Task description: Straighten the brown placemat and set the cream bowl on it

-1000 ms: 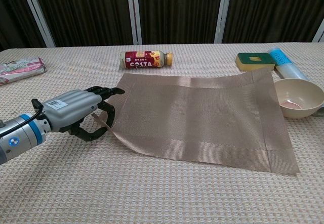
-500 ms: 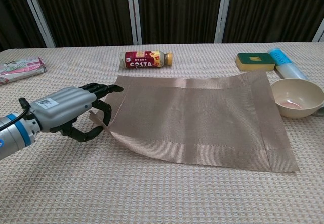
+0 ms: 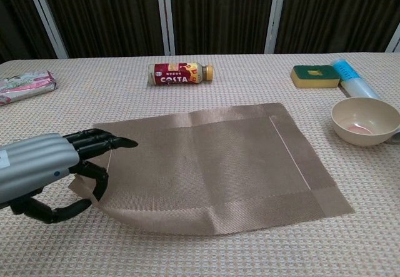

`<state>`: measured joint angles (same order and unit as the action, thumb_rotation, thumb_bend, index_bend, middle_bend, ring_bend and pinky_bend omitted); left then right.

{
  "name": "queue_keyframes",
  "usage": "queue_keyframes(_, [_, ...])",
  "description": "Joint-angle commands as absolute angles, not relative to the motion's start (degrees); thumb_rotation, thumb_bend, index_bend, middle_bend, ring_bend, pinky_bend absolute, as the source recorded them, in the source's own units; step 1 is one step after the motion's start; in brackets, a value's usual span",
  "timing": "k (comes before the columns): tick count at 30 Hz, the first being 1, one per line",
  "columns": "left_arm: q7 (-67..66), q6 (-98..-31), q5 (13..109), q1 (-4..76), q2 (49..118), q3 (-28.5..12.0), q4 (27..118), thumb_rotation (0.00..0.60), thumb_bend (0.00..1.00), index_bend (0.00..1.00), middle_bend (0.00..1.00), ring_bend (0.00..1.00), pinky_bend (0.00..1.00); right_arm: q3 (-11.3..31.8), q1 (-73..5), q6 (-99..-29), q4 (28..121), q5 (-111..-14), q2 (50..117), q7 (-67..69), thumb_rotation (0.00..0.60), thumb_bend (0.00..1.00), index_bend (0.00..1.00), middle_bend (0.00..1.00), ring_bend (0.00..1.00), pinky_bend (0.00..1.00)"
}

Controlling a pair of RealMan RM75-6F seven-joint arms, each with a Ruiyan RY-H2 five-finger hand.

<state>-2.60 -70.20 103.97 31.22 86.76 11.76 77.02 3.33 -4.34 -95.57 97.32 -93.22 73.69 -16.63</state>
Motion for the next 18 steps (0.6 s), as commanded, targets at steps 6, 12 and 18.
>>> queue_keyframes(6, [-2.53, -70.93, 107.2, 30.25, 86.02, 14.92, 78.26, 0.6, 0.57, 0.83, 0.0, 0.0, 0.0, 3.29, -4.08, -95.69, 97.44, -93.86, 73.93, -16.94, 0.6, 0.0, 0.0, 0.0, 0.0, 0.0])
queue_keyframes(12, [-2.81, -71.37, 107.27, 29.13, 84.2, 15.93, 77.73, 0.6, 0.57, 0.84, 0.0, 0.0, 0.0, 3.43, -3.95, -95.54, 97.44, -94.25, 74.0, -16.98, 0.6, 0.0, 0.0, 0.0, 0.0, 0.0])
queue_keyframes(18, [-2.64, -72.59, 106.11, 27.48, 82.47, 15.99, 76.02, 0.6, 0.57, 0.84, 0.0, 0.0, 0.0, 3.45, -3.8, -95.67, 97.73, -94.97, 73.94, -16.99, 0.6, 0.0, 0.0, 0.0, 0.0, 0.0])
